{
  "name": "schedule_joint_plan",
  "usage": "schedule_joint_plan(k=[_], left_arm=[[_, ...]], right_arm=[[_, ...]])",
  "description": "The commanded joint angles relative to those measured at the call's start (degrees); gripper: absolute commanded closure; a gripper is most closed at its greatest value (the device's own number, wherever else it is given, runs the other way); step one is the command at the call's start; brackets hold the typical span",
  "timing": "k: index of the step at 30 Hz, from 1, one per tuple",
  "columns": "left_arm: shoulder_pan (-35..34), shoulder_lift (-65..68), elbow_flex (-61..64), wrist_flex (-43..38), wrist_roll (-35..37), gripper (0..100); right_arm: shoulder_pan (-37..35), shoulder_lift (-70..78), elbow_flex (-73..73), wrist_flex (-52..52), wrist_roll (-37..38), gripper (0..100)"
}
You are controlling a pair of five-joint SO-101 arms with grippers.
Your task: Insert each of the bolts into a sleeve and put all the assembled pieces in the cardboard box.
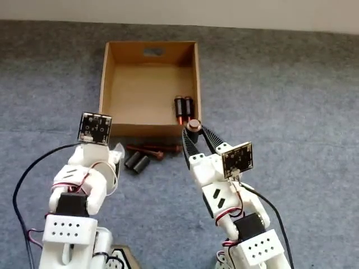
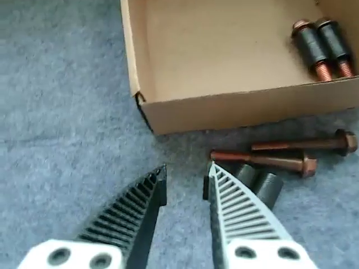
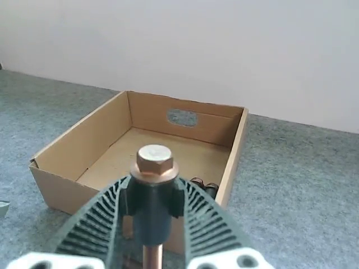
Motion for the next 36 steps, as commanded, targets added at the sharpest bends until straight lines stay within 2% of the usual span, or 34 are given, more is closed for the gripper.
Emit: schedule_joint_plan(k=[1, 4, 7, 11, 16, 22, 28, 36], left_arm=[[-3.30, -1.19, 3.91, -5.45, -0.09, 87], [-4.79, -1.27, 7.78, -10.64, 0.00, 87], [-4.79, -1.27, 9.36, -14.24, 0.00, 87], [-4.62, -1.27, 9.89, -15.74, 0.00, 87], [-4.35, -1.27, 11.56, -16.09, -0.35, 87], [-4.35, -1.27, 14.11, -20.66, -0.35, 87], [-4.35, -1.27, 14.46, -21.01, -0.35, 87], [-4.35, -1.27, 14.46, -20.92, -0.35, 87]], right_arm=[[0.66, -0.92, -1.27, -0.92, 0.44, 99.2], [0.66, -0.84, -3.21, 0.40, 0.70, 99.2], [0.66, -0.84, -9.98, 7.34, 0.79, 99.2], [0.66, -0.75, -21.67, 15.34, 0.79, 99.2], [0.66, 2.68, -33.27, 16.66, 0.79, 99.2], [0.31, 27.30, -48.66, 16.57, 0.44, 99.2], [0.31, 55.69, -65.45, 16.57, 0.35, 99.2], [0.31, 80.31, -77.14, 16.57, 0.35, 99.2]])
